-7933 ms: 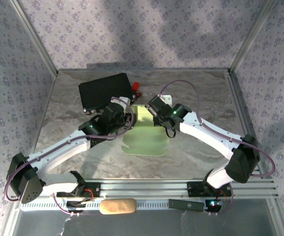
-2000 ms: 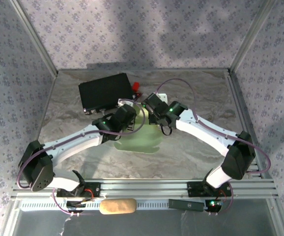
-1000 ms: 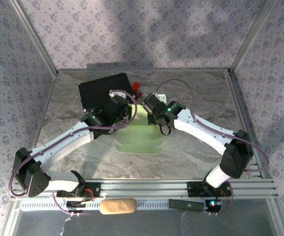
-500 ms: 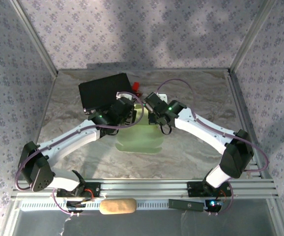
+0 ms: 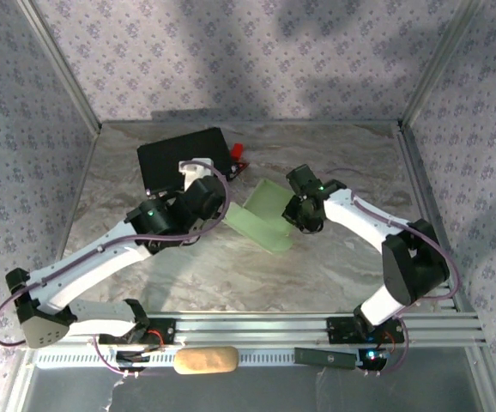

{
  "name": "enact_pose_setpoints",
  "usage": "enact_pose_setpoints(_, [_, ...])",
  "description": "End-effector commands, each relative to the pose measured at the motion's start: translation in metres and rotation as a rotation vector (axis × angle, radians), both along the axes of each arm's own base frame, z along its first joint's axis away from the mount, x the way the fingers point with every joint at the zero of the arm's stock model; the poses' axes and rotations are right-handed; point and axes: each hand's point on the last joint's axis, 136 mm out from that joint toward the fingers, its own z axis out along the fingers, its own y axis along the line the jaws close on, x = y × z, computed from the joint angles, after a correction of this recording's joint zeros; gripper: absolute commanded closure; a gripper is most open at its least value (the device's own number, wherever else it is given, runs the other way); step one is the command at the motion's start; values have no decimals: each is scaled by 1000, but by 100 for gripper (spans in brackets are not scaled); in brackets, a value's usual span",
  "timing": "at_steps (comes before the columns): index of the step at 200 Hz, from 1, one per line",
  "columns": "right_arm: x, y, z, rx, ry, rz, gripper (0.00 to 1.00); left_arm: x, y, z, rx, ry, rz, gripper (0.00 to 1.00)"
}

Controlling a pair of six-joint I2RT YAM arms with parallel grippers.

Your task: Fold the paper box

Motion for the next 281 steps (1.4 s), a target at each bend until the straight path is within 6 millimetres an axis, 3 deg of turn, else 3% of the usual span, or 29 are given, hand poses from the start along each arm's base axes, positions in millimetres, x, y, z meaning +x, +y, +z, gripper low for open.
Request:
enact_pose_setpoints(1, [-18, 16, -4, 130, 190, -198, 100, -12, 12, 15, -48, -23, 82, 52])
enact_pose_setpoints(51, [-57, 6, -32, 74, 472, -472, 100, -16, 6, 12, -21, -8, 80, 52])
enact_pose_setpoints(82, [-56, -1, -32, 84, 444, -584, 100, -20, 3, 8, -21, 2, 62, 52])
enact_pose_setpoints(108, [-56, 5, -41, 135, 481, -619, 100, -24, -1, 5, -31, 9, 26, 50])
enact_pose_setpoints(138, [-57, 8, -48, 158, 498, -642, 88, -29, -5, 1, -48, 9, -9, 49])
enact_pose_setpoints(182, [-54, 9, -42, 189, 480, -659, 45, -31, -8, 0, -45, 22, -35, 47])
enact_pose_setpoints(205, [-53, 9, -28, 214, 445, -653, 40, -32, -10, 0, -48, 25, -47, 46])
enact_pose_setpoints(233, [-48, -6, 7, 231, 325, -658, 37, -34, -16, -6, -49, 49, -73, 42])
enact_pose_setpoints(263, [-32, -40, 66, 235, 73, -642, 35, -40, -24, -14, -74, 98, -109, 38])
enact_pose_setpoints(281, [-9, -64, 110, 176, -184, -484, 35, -46, -32, -22, -100, 142, -139, 36])
